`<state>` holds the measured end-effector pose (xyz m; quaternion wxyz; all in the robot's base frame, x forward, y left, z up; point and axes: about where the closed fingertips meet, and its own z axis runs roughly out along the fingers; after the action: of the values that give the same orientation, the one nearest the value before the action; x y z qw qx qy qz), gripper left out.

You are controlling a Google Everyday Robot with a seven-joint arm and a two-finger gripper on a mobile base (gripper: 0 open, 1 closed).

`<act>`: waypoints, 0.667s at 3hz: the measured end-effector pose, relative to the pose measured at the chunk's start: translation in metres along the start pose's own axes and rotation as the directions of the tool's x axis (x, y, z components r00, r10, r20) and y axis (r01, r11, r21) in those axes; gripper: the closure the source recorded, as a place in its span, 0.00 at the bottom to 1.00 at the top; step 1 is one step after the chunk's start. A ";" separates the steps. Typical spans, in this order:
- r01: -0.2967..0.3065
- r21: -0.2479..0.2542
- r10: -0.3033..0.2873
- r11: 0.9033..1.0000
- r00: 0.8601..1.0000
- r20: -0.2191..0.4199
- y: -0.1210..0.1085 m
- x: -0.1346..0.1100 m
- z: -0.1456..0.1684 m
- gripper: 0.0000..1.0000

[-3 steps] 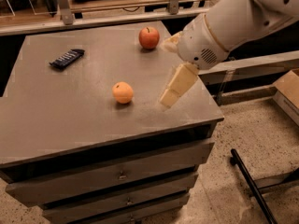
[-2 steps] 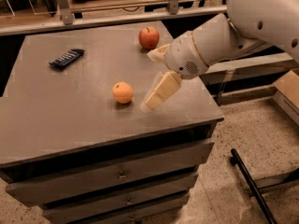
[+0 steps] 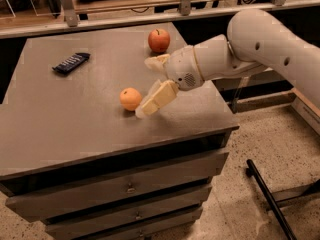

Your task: Move orange near apple

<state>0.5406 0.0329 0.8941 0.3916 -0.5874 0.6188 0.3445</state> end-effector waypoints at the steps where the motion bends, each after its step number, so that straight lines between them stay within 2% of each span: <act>1: -0.006 -0.026 0.007 1.000 0.999 0.039 -0.002 0.000 0.022 0.00; 2: -0.012 -0.014 0.012 1.000 1.000 0.023 -0.003 0.006 0.040 0.00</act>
Offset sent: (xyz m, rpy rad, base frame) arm 0.0117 0.0445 -0.0434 -0.0076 0.0126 -0.0302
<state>0.5466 0.0657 0.8705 0.3923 -0.5824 0.6154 0.3580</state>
